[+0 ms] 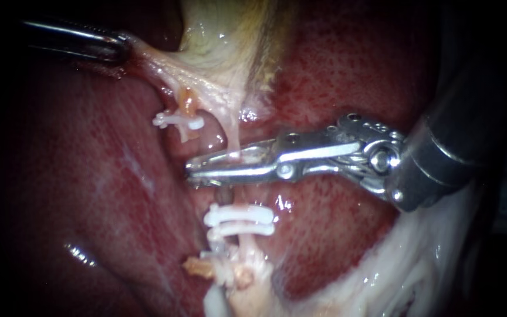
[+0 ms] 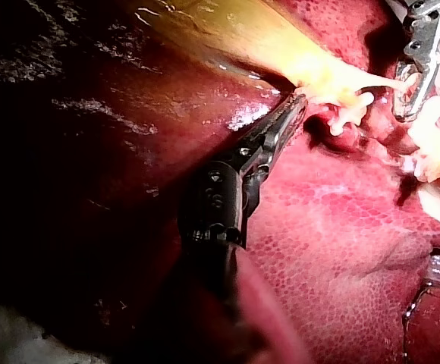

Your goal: Clipping third clip right tube

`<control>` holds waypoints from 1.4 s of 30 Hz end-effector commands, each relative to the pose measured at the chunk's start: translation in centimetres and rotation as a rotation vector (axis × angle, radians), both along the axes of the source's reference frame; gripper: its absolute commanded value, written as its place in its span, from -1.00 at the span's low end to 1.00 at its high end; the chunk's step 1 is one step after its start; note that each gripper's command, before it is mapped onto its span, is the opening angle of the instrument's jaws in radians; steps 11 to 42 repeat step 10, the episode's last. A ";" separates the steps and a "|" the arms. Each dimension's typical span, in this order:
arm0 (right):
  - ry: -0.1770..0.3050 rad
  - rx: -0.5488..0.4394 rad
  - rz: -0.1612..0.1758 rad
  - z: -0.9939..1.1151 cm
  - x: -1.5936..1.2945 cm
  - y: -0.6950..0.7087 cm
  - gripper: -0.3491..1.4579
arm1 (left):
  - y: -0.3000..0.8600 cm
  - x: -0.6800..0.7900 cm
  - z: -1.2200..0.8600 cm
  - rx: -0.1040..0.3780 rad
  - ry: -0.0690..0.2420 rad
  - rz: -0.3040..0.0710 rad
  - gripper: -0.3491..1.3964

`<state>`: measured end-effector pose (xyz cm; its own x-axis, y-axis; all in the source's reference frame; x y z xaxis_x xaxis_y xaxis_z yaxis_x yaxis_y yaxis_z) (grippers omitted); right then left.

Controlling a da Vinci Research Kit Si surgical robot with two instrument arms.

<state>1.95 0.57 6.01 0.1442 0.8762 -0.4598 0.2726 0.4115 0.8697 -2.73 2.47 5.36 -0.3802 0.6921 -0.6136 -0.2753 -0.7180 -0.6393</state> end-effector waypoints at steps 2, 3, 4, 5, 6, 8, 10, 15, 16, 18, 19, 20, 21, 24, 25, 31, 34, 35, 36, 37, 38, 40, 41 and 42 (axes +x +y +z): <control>-0.001 -0.001 0.002 0.01 0.00 0.00 -1.00 | 0.00 0.00 0.00 0.000 0.000 0.000 -1.00; -0.001 -0.001 0.002 0.01 0.00 0.00 -1.00 | 0.00 0.00 0.00 0.000 0.000 0.000 -1.00; -0.001 -0.001 0.001 0.02 0.00 0.00 -1.00 | 0.00 0.00 0.00 0.000 0.000 0.000 -1.00; -0.001 -0.001 0.002 0.02 0.00 0.00 -1.00 | 0.00 0.00 0.00 0.000 0.000 0.000 -1.00; -0.001 -0.001 0.002 0.02 0.00 0.00 -1.00 | 0.00 0.00 0.00 0.000 0.000 0.000 -1.00; -0.001 -0.001 0.002 0.02 -0.01 0.00 -1.00 | 0.00 0.00 0.00 0.000 0.000 0.000 -1.00; -0.001 -0.001 0.002 0.02 -0.01 0.00 -1.00 | 0.00 0.00 0.00 0.000 0.000 0.000 -1.00; -0.001 -0.001 0.002 0.02 -0.01 0.00 -1.00 | 0.00 0.00 0.00 0.000 0.000 0.000 -1.00; -0.001 -0.001 0.002 0.02 -0.01 0.00 -1.00 | 0.00 0.00 0.00 0.000 0.000 0.000 -1.00; -0.001 -0.001 0.002 0.02 -0.01 0.00 -1.00 | 0.00 0.00 0.00 0.000 0.000 0.000 -1.00; -0.001 -0.001 0.002 0.02 -0.01 0.00 -1.00 | 0.00 0.00 0.00 0.000 0.000 0.000 -1.00; -0.001 -0.001 0.002 0.02 -0.01 0.00 -1.00 | 0.00 0.00 0.00 0.000 0.000 0.000 -1.00; -0.001 -0.001 0.002 0.02 -0.01 0.00 -1.00 | 0.00 0.00 0.00 0.000 0.000 0.000 -1.00; -0.001 -0.001 0.002 0.02 -0.01 0.00 -1.00 | 0.00 0.00 0.00 0.000 0.000 0.000 -1.00; -0.001 -0.001 0.002 0.02 -0.01 0.00 -1.00 | 0.00 0.00 0.00 0.000 0.000 0.000 -1.00; -0.001 -0.001 0.002 0.02 -0.01 0.00 -1.00 | 0.00 0.00 0.00 0.000 0.000 0.000 -1.00; -0.001 -0.001 0.002 0.02 -0.01 0.00 -1.00 | 0.00 0.00 0.00 0.000 0.000 0.000 -1.00; -0.001 -0.001 0.002 0.02 -0.01 0.00 -1.00 | 0.00 0.00 0.00 0.000 0.000 0.000 -1.00; -0.001 -0.001 0.002 0.02 -0.01 0.00 -1.00 | 0.00 0.00 0.00 0.000 0.000 0.000 -1.00; -0.001 -0.001 0.002 0.02 -0.01 0.00 -1.00 | 0.00 0.00 0.00 0.000 0.000 0.000 -1.00; -0.001 -0.001 0.002 0.02 -0.01 0.00 -1.00 | 0.00 0.00 0.00 0.000 0.000 0.000 -1.00; -0.001 -0.001 0.002 0.02 -0.01 0.00 -1.00 | 0.00 0.00 0.00 0.000 0.000 0.000 -1.00; -0.001 -0.001 0.002 0.02 -0.01 0.00 -1.00 | 0.00 0.00 0.00 0.000 0.000 0.000 -1.00; -0.001 -0.001 0.002 0.02 -0.01 0.00 -1.00 | 0.00 0.00 0.00 0.000 0.000 0.000 -1.00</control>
